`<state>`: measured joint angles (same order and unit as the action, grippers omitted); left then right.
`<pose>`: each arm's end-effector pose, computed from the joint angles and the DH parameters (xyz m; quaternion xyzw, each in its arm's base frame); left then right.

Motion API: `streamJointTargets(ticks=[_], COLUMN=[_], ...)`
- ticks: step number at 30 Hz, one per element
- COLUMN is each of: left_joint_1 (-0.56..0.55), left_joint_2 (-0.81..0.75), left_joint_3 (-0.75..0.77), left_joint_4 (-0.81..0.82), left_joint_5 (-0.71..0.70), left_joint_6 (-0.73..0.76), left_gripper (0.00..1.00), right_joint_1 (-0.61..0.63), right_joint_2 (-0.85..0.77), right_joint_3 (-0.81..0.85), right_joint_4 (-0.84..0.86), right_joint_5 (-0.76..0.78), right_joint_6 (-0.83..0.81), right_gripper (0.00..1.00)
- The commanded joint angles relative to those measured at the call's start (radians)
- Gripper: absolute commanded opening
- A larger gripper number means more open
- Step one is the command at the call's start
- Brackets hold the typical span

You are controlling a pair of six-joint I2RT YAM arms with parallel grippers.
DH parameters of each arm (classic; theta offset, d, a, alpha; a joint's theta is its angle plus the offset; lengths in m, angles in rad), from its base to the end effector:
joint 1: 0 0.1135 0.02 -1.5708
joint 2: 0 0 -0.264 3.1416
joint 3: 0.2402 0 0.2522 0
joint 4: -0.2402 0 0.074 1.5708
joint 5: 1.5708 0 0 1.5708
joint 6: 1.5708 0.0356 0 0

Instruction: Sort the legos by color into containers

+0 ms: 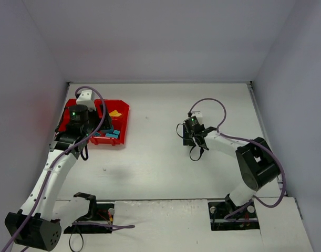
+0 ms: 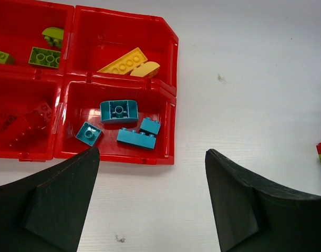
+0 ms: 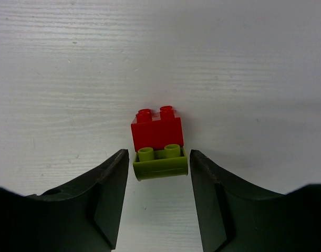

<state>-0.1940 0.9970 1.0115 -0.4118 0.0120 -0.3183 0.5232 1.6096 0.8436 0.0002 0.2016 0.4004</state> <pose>0.2176 -0.0432 0.3564 -0.0484 0.8313 -0.1451 0.5343 0.2867 0.1571 0.1753 -0.0168 0.9161 0.0908 0.3902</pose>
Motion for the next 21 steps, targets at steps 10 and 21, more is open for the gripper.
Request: streamJointTargets(ticks=[10,21], left_joint_1=[0.007,0.007], left_joint_2=[0.000,0.003], left_joint_3=[0.038,0.039], left_joint_4=[0.065,0.073], left_joint_5=[0.017,0.072], left_joint_6=[-0.002,-0.007], left_gripper=[0.75,0.75], right_joint_1=[-0.017,-0.017], right_joint_2=[-0.025,-0.089], right_joint_3=[0.040,0.020], right_joint_4=[0.038,0.052], right_joint_5=[-0.010,-0.085], right_joint_6=[-0.018,-0.075], right_gripper=[0.35,0.00])
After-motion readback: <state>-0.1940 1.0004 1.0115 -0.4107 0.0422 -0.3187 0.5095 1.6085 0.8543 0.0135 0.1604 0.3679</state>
